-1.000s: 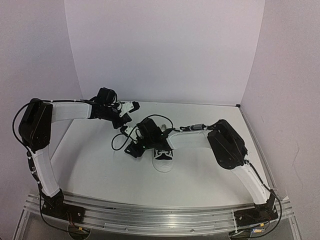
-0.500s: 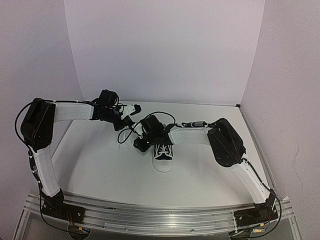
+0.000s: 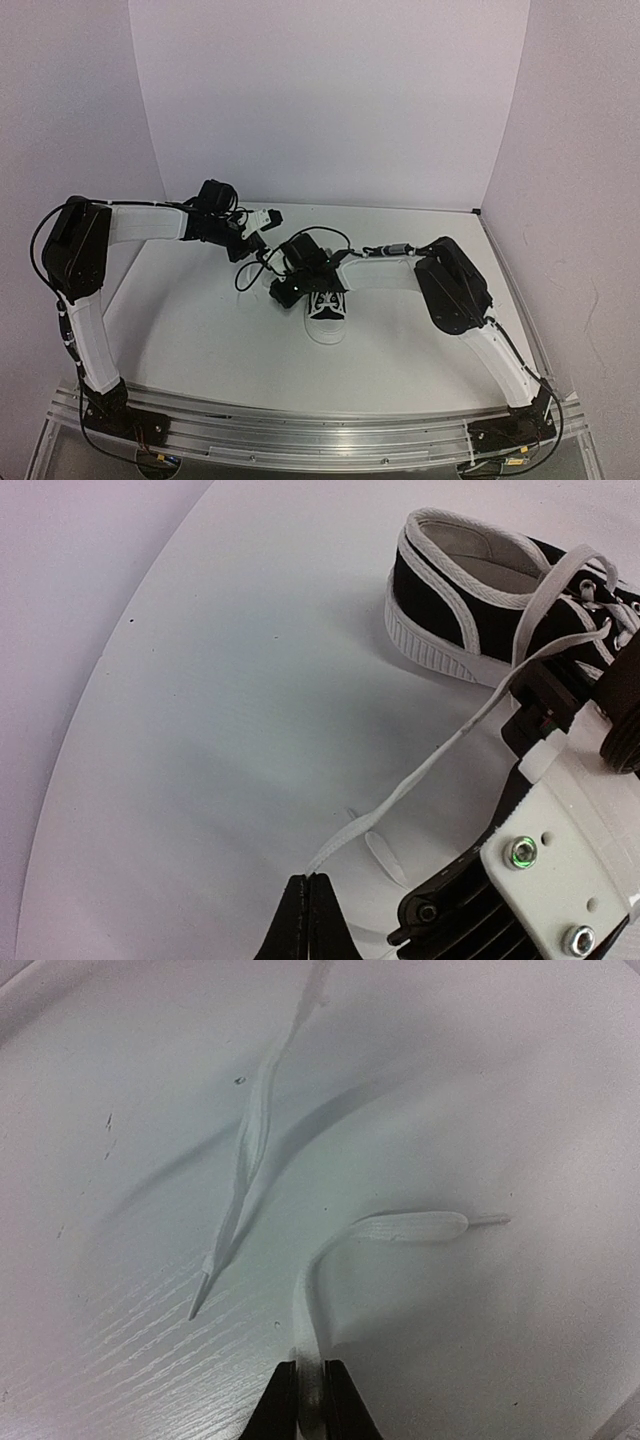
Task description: Tie the shoes
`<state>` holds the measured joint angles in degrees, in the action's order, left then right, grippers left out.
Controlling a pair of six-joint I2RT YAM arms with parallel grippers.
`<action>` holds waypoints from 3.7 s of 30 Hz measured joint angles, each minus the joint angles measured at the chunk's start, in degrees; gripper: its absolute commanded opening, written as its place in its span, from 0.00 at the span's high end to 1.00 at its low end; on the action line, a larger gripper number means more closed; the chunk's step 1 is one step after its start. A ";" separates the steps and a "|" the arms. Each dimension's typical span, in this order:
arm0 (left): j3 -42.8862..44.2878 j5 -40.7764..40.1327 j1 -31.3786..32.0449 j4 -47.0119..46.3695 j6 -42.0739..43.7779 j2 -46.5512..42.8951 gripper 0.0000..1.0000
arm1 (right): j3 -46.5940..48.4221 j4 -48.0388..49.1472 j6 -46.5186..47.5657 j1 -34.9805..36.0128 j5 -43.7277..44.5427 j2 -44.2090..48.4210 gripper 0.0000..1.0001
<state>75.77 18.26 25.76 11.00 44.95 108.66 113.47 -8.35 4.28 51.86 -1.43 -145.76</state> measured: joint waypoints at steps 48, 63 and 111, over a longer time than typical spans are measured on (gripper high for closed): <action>13.99 21.31 9.20 8.81 -4.52 10.41 0.54 | -70.36 42.39 -44.07 -6.48 -11.80 45.86 1.00; 21.05 17.50 13.22 11.90 -4.98 18.39 0.74 | -71.28 45.98 -45.51 -6.94 -8.02 45.92 1.00; 25.24 14.49 13.24 21.97 -14.02 14.83 1.00 | -56.14 36.99 -40.11 -7.20 -4.88 34.93 1.00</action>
<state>101.01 32.75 39.00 32.97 30.93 123.48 57.34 28.65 -35.84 44.66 -6.31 -110.83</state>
